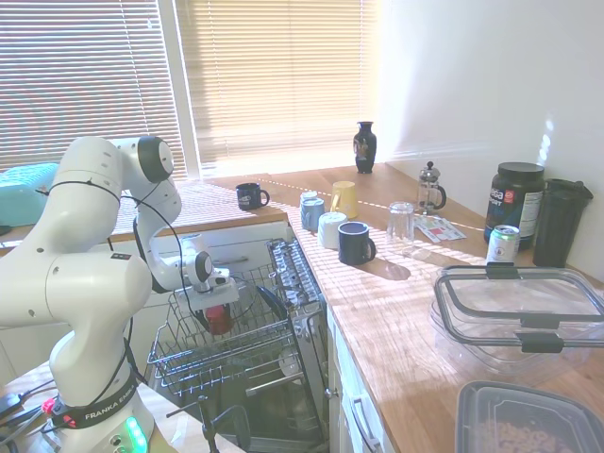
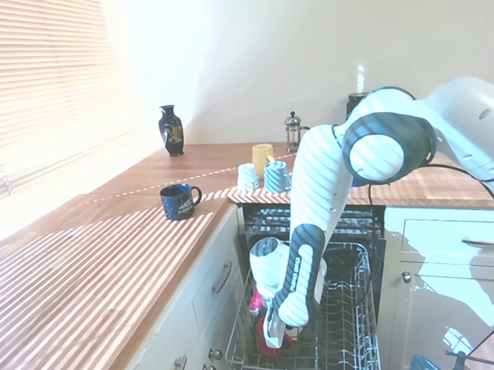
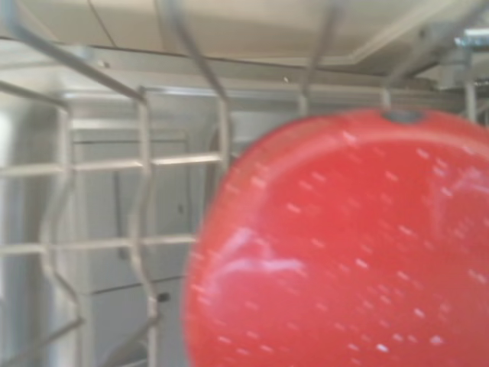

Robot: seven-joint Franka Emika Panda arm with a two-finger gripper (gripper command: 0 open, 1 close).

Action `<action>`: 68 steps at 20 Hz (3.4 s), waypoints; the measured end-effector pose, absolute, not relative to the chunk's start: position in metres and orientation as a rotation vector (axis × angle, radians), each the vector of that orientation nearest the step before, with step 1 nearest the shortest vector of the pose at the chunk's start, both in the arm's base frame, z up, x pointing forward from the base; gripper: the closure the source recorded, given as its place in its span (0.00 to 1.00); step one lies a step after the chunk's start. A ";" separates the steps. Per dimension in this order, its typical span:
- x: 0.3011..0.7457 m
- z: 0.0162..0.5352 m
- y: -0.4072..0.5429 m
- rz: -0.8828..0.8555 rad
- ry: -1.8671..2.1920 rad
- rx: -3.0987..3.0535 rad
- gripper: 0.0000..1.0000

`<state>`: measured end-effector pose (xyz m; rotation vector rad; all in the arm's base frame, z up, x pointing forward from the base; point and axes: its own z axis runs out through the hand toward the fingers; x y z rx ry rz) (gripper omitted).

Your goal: Remove a mug cup out of the dishwasher

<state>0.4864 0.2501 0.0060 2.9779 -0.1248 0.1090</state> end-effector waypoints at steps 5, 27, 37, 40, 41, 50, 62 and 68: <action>0.488 0.006 0.252 0.101 -0.123 2.975 1.00; 0.495 0.057 0.263 0.059 -0.175 2.981 1.00; 0.496 0.196 0.237 0.219 -0.232 3.013 1.00; 0.496 0.251 0.210 0.280 -0.287 3.001 1.00; 0.498 0.270 0.199 0.303 -0.314 2.997 1.00; 0.520 0.349 0.060 0.353 -0.651 2.920 1.00; 0.545 0.375 -0.022 0.315 -0.827 2.861 1.00; 0.572 0.362 -0.048 0.255 -0.899 2.844 1.00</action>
